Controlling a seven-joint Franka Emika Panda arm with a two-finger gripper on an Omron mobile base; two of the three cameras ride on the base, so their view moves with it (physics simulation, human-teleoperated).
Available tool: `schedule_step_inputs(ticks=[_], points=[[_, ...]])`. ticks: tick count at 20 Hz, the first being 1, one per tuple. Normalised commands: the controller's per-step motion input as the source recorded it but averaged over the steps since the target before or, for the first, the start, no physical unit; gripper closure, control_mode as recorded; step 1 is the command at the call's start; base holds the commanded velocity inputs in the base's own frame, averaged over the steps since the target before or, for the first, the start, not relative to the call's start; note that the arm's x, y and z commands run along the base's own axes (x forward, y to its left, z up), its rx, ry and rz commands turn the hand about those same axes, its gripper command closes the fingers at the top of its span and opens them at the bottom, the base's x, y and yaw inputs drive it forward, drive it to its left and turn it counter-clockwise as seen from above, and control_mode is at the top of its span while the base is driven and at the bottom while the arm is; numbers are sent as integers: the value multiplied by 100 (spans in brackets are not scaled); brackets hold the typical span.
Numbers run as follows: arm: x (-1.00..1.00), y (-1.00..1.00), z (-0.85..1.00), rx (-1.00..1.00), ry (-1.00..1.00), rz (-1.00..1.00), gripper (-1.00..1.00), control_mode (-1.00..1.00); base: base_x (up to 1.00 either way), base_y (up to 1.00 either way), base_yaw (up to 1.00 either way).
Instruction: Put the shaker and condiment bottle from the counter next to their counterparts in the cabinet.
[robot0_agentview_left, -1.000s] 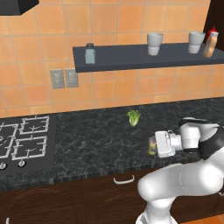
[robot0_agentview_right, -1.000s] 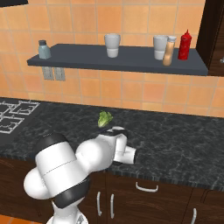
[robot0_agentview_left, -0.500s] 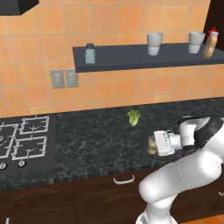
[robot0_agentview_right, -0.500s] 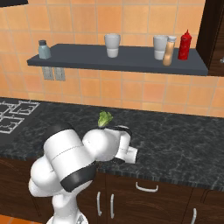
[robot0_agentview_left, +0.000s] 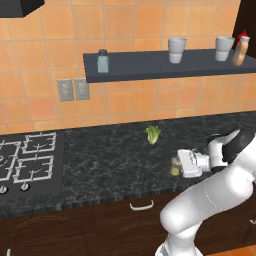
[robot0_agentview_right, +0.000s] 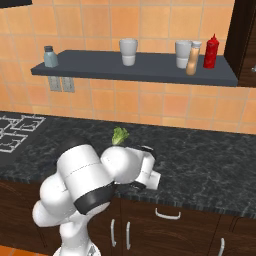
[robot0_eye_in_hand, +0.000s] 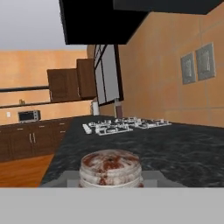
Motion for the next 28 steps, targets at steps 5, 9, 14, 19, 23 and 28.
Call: schedule_step_inputs(ticks=[5,9,14,19,23,28], points=[[-4,11,74,0,-1,0,100,-100,0,0,0],[0,25,86,-3,0,1,100,-100,0,0,0],[0,30,77,-4,0,1,100,-100,0,0,0],[-2,42,59,-3,0,0,100,-100,0,0,0],[-10,56,54,-5,-1,0,100,-100,0,0,0],[-15,49,53,-5,-3,0,100,-100,0,0,0]])
